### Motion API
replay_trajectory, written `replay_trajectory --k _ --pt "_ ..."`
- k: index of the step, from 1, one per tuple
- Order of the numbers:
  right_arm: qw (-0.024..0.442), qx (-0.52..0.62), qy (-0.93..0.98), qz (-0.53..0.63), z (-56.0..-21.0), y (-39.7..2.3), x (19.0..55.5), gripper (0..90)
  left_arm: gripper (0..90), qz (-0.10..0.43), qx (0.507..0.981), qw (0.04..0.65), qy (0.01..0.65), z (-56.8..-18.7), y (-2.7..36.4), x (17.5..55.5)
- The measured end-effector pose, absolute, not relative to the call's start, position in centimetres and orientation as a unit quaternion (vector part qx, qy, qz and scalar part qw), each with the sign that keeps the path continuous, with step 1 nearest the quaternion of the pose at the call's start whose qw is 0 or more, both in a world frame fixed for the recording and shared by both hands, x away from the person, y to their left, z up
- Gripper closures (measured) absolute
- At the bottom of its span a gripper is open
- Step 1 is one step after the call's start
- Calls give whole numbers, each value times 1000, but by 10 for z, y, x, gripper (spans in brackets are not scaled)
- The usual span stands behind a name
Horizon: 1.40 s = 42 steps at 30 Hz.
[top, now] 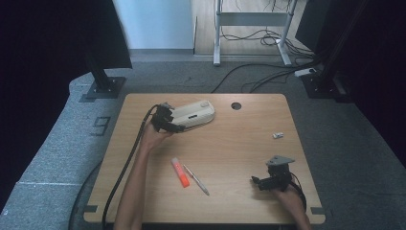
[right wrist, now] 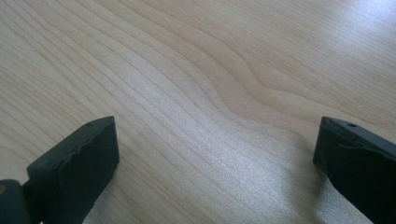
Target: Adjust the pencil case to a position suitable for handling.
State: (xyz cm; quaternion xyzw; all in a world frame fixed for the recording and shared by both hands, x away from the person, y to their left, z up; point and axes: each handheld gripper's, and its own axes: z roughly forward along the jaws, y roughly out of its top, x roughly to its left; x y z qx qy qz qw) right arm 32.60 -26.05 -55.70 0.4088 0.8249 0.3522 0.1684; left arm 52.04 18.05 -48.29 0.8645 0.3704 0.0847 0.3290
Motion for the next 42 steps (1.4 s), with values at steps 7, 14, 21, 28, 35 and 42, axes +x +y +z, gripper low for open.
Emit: replay_trajectory --k 7,14,21,28,35,42 --pt "169 408 825 352 -557 -261 326 0 254 75 867 326 369 -490 174 536" --pt "169 408 825 352 -557 -261 326 0 309 76 869 314 375 -501 178 542" --pt "169 408 825 352 -557 -261 326 0 370 88 871 307 373 -503 179 542" --pt "169 408 825 352 -557 -261 326 0 345 106 877 298 361 -508 176 543" --pt "169 408 825 352 -557 -261 326 0 454 118 877 285 369 -510 174 539" --pt "169 408 825 352 -557 -261 326 0 512 89 872 304 373 -510 184 529"
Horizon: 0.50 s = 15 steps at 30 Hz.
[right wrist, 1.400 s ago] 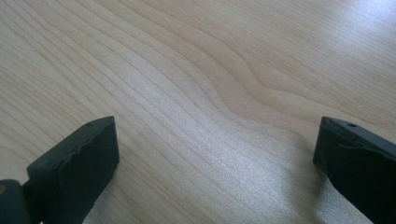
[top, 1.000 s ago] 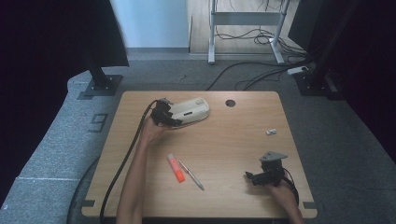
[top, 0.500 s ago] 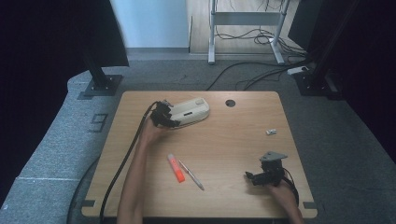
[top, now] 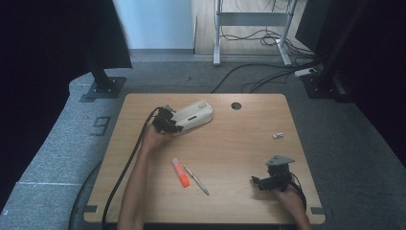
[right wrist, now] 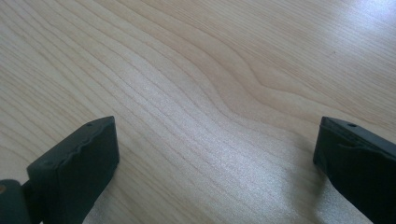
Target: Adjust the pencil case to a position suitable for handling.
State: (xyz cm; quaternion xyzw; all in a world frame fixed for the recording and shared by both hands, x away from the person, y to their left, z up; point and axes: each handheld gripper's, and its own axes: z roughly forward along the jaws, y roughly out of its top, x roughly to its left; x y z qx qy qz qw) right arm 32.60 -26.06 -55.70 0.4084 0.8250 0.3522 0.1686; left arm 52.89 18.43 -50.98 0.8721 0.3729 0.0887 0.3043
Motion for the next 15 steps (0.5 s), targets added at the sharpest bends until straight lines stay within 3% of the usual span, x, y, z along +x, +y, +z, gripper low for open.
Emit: replay_trajectory --k 15 --pt "168 409 825 352 -557 -261 326 0 534 78 858 325 390 -512 201 491"
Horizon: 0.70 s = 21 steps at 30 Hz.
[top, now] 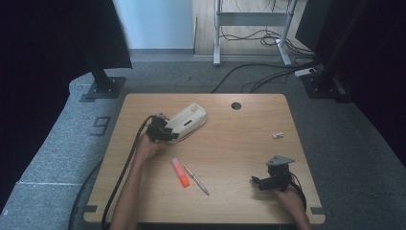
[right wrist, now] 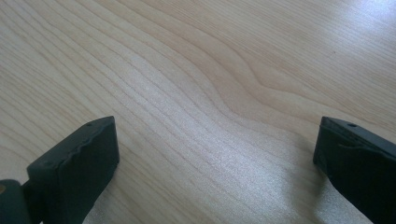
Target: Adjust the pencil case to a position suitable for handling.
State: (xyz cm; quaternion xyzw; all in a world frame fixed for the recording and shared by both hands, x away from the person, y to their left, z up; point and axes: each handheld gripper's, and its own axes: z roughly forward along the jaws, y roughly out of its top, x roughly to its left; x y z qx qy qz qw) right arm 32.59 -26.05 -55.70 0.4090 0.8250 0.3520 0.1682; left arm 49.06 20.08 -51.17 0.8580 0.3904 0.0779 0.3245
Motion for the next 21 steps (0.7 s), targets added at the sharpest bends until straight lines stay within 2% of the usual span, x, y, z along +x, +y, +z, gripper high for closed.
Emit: replay_trajectory --k 13,21 --pt "168 409 825 352 -557 -260 326 0 543 107 860 317 385 -513 206 453" --pt "168 409 825 352 -557 -260 326 0 561 105 852 323 399 -514 212 432"
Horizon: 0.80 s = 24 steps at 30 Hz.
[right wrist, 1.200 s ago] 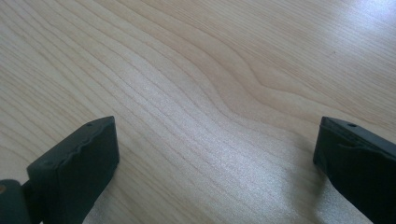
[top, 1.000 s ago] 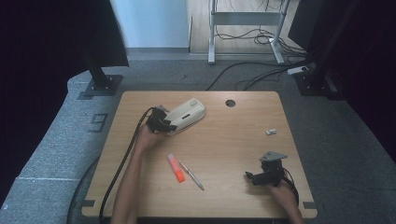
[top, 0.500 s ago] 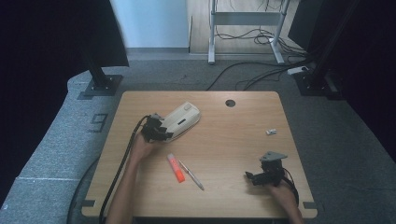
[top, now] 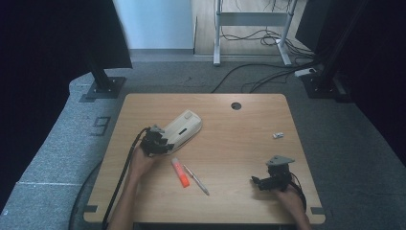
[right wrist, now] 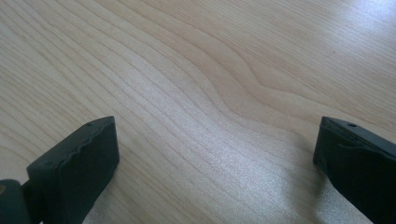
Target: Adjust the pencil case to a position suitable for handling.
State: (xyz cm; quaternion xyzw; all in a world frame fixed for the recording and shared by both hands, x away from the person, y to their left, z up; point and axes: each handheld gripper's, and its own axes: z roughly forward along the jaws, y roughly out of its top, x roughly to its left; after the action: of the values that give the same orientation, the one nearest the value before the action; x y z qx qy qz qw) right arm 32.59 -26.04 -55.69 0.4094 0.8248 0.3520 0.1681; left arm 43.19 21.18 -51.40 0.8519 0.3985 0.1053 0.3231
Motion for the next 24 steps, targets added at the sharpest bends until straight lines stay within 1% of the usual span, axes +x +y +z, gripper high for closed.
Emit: replay_trajectory --k 7,12,17,18,21,24 --pt "168 410 825 352 -557 -260 326 0 572 114 853 318 399 -514 215 414" --pt "168 410 825 352 -557 -260 326 0 583 116 851 317 402 -513 218 408" --pt "168 410 825 352 -557 -260 326 0 618 121 852 310 405 -511 218 405" --pt "168 410 825 352 -557 -260 326 0 642 122 851 311 404 -511 218 404" --pt "168 410 825 352 -557 -260 326 0 679 133 850 313 403 -509 218 401" --pt "168 409 825 352 -557 -260 326 0 695 130 847 318 405 -507 220 401"
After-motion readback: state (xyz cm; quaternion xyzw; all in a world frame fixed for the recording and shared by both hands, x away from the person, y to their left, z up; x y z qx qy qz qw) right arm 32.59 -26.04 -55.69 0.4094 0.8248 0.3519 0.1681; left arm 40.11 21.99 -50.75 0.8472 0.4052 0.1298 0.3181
